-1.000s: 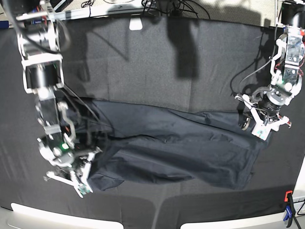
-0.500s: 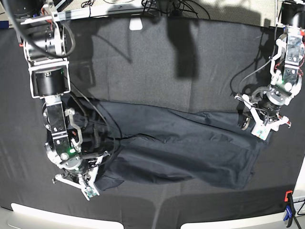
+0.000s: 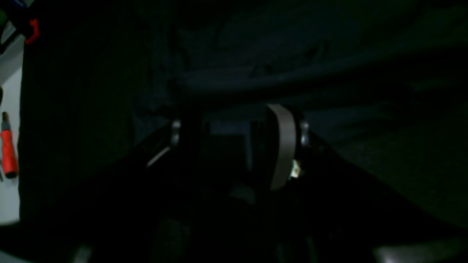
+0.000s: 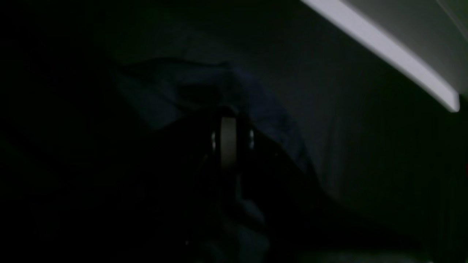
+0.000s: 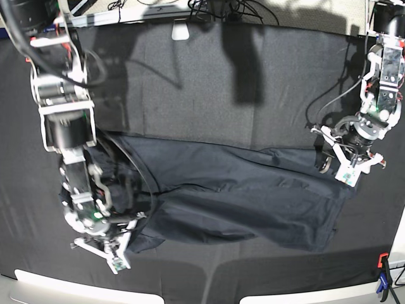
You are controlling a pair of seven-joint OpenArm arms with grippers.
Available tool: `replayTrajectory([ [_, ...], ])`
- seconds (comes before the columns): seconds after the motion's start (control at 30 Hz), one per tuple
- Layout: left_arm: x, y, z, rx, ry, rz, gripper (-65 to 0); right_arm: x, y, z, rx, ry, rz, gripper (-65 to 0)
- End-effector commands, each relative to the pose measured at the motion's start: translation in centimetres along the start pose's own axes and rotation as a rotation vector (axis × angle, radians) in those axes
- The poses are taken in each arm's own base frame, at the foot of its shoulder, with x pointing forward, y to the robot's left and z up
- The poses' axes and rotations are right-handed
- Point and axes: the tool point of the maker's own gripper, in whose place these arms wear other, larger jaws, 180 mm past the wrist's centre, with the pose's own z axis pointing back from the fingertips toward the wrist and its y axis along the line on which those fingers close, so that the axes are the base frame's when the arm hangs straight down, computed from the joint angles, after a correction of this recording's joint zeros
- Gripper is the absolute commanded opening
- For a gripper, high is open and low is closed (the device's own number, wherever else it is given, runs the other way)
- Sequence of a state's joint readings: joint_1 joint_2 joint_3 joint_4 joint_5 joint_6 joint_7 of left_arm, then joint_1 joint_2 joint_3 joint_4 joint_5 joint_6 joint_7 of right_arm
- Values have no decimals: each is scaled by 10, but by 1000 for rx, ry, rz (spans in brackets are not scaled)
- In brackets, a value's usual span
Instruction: Layout the t-shirt on the table in an organized manner, then fold the t-shirt properly
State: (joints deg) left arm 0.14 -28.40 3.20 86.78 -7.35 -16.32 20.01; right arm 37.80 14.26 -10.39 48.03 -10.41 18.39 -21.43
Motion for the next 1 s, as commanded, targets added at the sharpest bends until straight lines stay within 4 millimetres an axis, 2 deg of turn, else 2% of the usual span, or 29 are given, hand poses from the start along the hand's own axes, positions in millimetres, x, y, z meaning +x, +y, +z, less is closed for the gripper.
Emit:
replayTrajectory([
  [0.0,18,13,1,29,-51,-12,-390,33,-16,4,-33,-76,-5,-650],
  [0.07,18,13,1,29,-52,-12,-390,30,-11,3,-26,-53,-7,-650],
  [0.23,18,13,1,29,-52,-12,-390,0,-5,6,-16,115,-6,-650],
  [0.3,18,13,1,29,-53,-12,-390,-4,0,11,-17,129,3,-650],
  [0.4,18,13,1,29,-53,-12,-390,-6,12,25,-17,118,24,-650],
  [0.6,19,13,1,29,-57,-12,-390,-7,43,67,-9,77,54,-650],
  [0.77,19,13,1,29,-57,-12,-390,-19,83,95,73,93,14,-650],
  [0.97,19,13,1,29,-57,-12,-390,-24,142,111,179,63,-50,-650],
])
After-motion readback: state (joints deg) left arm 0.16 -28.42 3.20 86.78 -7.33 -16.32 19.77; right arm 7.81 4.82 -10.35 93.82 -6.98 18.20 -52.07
